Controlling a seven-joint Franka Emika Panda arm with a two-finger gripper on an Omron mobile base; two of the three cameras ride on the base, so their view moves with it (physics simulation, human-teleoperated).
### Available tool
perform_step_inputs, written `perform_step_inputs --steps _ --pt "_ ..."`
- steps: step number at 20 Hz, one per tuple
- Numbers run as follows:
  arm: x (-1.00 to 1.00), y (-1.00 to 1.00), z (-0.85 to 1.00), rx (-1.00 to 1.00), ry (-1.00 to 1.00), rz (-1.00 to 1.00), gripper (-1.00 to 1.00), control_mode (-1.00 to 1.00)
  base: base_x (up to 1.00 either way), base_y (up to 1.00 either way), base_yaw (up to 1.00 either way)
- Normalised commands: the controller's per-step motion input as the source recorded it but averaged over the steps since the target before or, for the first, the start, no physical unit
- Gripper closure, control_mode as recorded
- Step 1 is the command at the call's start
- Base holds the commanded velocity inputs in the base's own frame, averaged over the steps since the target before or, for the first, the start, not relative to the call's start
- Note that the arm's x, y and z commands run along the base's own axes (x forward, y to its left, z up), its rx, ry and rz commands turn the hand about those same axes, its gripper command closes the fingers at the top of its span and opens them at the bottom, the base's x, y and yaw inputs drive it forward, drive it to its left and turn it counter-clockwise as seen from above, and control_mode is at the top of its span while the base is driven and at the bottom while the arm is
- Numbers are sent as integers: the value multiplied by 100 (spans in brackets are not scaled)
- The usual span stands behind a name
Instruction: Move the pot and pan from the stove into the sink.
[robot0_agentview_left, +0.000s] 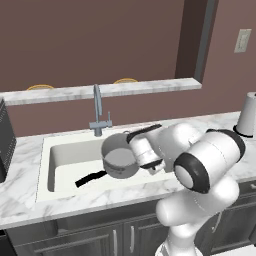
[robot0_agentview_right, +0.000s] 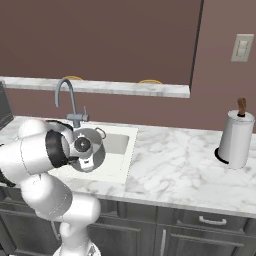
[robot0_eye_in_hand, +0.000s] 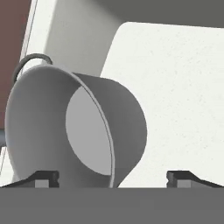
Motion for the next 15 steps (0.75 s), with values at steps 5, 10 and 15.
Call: perform_step_inputs --steps 5,10,15 --pt "-7 0 100 7 9 0 -100 -100 0 0 0" --pt "-3 0 100 5 16 2 -100 -100 0 0 0" --pt "-7 0 100 2 15 3 -100 -100 0 0 0"
